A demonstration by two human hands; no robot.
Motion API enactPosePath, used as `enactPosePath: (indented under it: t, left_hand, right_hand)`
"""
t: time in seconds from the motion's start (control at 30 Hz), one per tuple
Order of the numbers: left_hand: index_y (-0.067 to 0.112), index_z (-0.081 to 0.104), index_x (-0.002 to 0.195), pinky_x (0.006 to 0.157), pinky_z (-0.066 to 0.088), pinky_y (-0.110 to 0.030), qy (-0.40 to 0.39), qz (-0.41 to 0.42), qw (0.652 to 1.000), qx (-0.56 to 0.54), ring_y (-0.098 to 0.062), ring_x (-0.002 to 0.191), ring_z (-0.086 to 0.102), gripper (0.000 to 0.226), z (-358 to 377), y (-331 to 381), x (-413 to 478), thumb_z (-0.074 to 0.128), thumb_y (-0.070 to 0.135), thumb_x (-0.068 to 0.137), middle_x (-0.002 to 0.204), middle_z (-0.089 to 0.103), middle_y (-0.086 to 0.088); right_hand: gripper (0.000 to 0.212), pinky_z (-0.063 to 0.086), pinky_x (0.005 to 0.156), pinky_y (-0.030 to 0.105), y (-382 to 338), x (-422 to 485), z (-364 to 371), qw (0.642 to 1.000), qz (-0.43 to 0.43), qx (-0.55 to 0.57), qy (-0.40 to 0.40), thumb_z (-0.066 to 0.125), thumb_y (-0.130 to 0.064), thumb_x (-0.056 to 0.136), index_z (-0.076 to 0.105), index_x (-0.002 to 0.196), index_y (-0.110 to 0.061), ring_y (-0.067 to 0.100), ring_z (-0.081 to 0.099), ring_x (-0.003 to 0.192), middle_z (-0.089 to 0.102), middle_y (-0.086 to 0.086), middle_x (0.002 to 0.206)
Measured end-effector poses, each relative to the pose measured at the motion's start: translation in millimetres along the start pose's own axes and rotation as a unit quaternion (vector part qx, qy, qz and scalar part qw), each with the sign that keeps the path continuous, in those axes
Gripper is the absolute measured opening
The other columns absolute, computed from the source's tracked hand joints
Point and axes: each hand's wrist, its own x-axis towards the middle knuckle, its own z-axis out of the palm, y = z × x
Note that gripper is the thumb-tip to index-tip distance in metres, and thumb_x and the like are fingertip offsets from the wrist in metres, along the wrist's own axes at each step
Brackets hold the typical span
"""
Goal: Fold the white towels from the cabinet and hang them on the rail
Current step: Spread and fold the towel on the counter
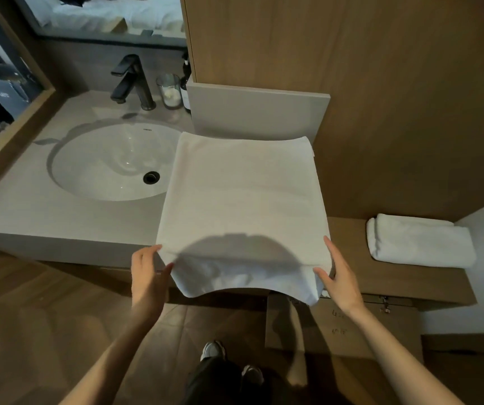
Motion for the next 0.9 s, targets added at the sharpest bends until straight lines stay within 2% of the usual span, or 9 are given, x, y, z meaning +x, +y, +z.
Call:
enactPosePath:
  t: [0.07, 0.17, 0.27, 0.4, 0.5, 0.6, 0.7, 0.8, 0.9]
  left_hand:
    - [0.006, 0.050, 0.125, 0.094, 0.048, -0.040, 0.011, -0.102, 0.991, -0.087, -0.030, 0.110, 0.052, 0.052, 4, 0, -7, 0.076, 0.009, 0.080, 0.120, 0.050, -0.013]
    - [0.003, 0.050, 0.128, 0.098, 0.042, -0.039, -0.085, -0.124, 0.987, -0.058, -0.026, 0.117, 0.046, 0.054, 8, -1, -7, 0.075, 0.013, 0.082, 0.126, 0.047, -0.012]
    - [0.011, 0.045, 0.132, 0.088, 0.046, -0.035, -0.194, -0.190, 0.957, -0.098, -0.021, 0.110, 0.048, 0.056, 11, -5, -1, 0.073, 0.017, 0.084, 0.123, 0.048, -0.004]
    - [0.008, 0.041, 0.127, 0.073, 0.049, -0.028, -0.217, -0.235, 0.940, -0.119, -0.021, 0.100, 0.055, 0.047, 9, -18, -7, 0.066, 0.021, 0.090, 0.113, 0.055, -0.006]
    - [0.008, 0.044, 0.111, 0.068, 0.048, -0.027, -0.210, -0.239, 0.940, -0.122, -0.025, 0.097, 0.057, 0.029, 8, -26, -30, 0.060, 0.025, 0.094, 0.105, 0.057, -0.011]
    - [0.009, 0.046, 0.105, 0.068, 0.047, -0.032, -0.184, -0.245, 0.944, -0.123, -0.021, 0.087, 0.055, 0.026, 2, -29, -50, 0.059, 0.029, 0.094, 0.103, 0.055, -0.014]
    - [0.009, 0.046, 0.110, 0.074, 0.050, -0.037, -0.151, -0.219, 0.959, -0.098, -0.021, 0.087, 0.056, 0.031, -11, -24, -65, 0.058, 0.034, 0.095, 0.101, 0.056, -0.008]
    - [0.013, 0.043, 0.118, 0.070, 0.050, -0.031, -0.092, -0.178, 0.969, -0.144, -0.019, 0.083, 0.060, 0.031, -26, -9, -76, 0.057, 0.030, 0.096, 0.098, 0.060, -0.005]
    - [0.026, 0.033, 0.129, 0.069, 0.052, -0.031, -0.083, -0.153, 0.960, -0.222, -0.021, 0.078, 0.066, 0.040, -41, 5, -84, 0.056, 0.021, 0.096, 0.092, 0.067, -0.008]
  right_hand:
    - [0.077, 0.042, 0.105, 0.042, 2, -7, 4, 0.994, 0.072, 0.066, 0.042, 0.068, -0.009, 0.089, 0.025, 0.150, -0.027, 0.015, 0.044, 0.128, 0.042, -0.005, 0.146]
    - [0.070, 0.049, 0.089, 0.037, 3, -11, 10, 0.979, 0.168, 0.092, 0.066, 0.072, -0.012, 0.085, 0.031, 0.141, -0.014, 0.020, 0.056, 0.103, 0.058, 0.009, 0.122]
    - [0.045, 0.047, 0.079, 0.033, 7, -12, 11, 0.979, 0.187, 0.060, 0.051, 0.072, -0.020, 0.086, 0.048, 0.123, -0.007, 0.023, 0.058, 0.099, 0.061, 0.007, 0.108]
    - [0.032, 0.045, 0.072, 0.030, 10, -19, 7, 0.979, 0.196, 0.056, 0.008, 0.064, -0.028, 0.093, 0.050, 0.114, -0.008, 0.023, 0.058, 0.097, 0.061, 0.005, 0.103]
    - [0.030, 0.046, 0.074, 0.032, 14, -30, 6, 0.979, 0.197, 0.043, -0.023, 0.058, -0.031, 0.096, 0.046, 0.111, -0.008, 0.024, 0.057, 0.097, 0.056, 0.004, 0.099]
    - [0.027, 0.047, 0.076, 0.038, 15, -42, 4, 0.982, 0.182, 0.045, -0.014, 0.052, -0.029, 0.099, 0.042, 0.113, -0.009, 0.022, 0.056, 0.089, 0.053, 0.002, 0.092]
    - [0.028, 0.050, 0.072, 0.040, 7, -54, 2, 0.987, 0.154, 0.033, 0.017, 0.047, -0.028, 0.101, 0.035, 0.122, -0.013, 0.019, 0.056, 0.078, 0.056, 0.006, 0.090]
    - [0.043, 0.045, 0.058, 0.032, 3, -65, 1, 0.993, 0.110, 0.035, 0.039, 0.046, -0.022, 0.101, 0.021, 0.136, -0.024, 0.019, 0.053, 0.063, 0.054, 0.007, 0.077]
    - [0.058, 0.044, 0.063, 0.026, -2, -72, -3, 0.992, 0.089, 0.083, 0.028, 0.047, -0.013, 0.101, 0.012, 0.143, -0.032, 0.011, 0.051, 0.064, 0.055, 0.003, 0.092]
